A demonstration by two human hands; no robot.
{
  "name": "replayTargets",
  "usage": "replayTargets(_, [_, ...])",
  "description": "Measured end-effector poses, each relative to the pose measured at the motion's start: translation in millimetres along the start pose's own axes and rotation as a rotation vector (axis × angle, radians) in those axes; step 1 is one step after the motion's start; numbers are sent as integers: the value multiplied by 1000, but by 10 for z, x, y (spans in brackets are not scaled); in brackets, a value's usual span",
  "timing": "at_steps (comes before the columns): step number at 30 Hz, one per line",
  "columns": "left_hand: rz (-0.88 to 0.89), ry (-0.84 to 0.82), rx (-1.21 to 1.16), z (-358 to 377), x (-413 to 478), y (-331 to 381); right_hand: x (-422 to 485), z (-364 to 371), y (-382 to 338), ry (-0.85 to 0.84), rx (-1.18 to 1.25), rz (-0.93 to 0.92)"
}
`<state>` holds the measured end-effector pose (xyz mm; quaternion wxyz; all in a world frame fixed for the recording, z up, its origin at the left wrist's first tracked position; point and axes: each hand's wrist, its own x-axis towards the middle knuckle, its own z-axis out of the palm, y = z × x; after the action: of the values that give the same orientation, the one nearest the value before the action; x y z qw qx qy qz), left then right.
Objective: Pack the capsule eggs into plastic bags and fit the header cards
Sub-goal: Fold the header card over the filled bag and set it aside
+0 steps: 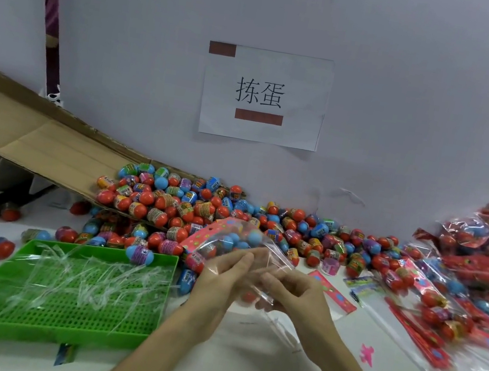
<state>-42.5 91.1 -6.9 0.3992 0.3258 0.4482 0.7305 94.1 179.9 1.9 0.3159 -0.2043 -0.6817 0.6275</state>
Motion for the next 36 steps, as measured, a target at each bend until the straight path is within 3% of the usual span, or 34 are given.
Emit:
replayTargets(2, [10, 79, -51, -20, 37, 8, 14, -4, 13, 14, 4, -37])
replayTargets(5, [13, 211, -184, -57, 72, 64, 65, -96, 69, 240, -55, -128])
replayTargets(7, [4, 261, -242, -88, 84, 106, 105, -210, 121, 417, -252, -181])
replayTargets(9, [6, 283, -273, -118, 93, 129, 153, -323, 155, 490, -480, -173])
replayTargets(13, [23, 310, -349, -131, 83, 164, 384, -350, 110, 287, -946, 52])
replayTargets(16, [33, 306, -347, -156, 90, 165, 576, -195, 93, 168, -1111, 148])
replayTargets(30, [11, 305, -345, -149, 94, 166, 521, -31, 539, 189, -1187, -75])
replayTargets(36, [-3, 309, -351, -135, 90, 176, 526, -120, 451, 465, -865, -191])
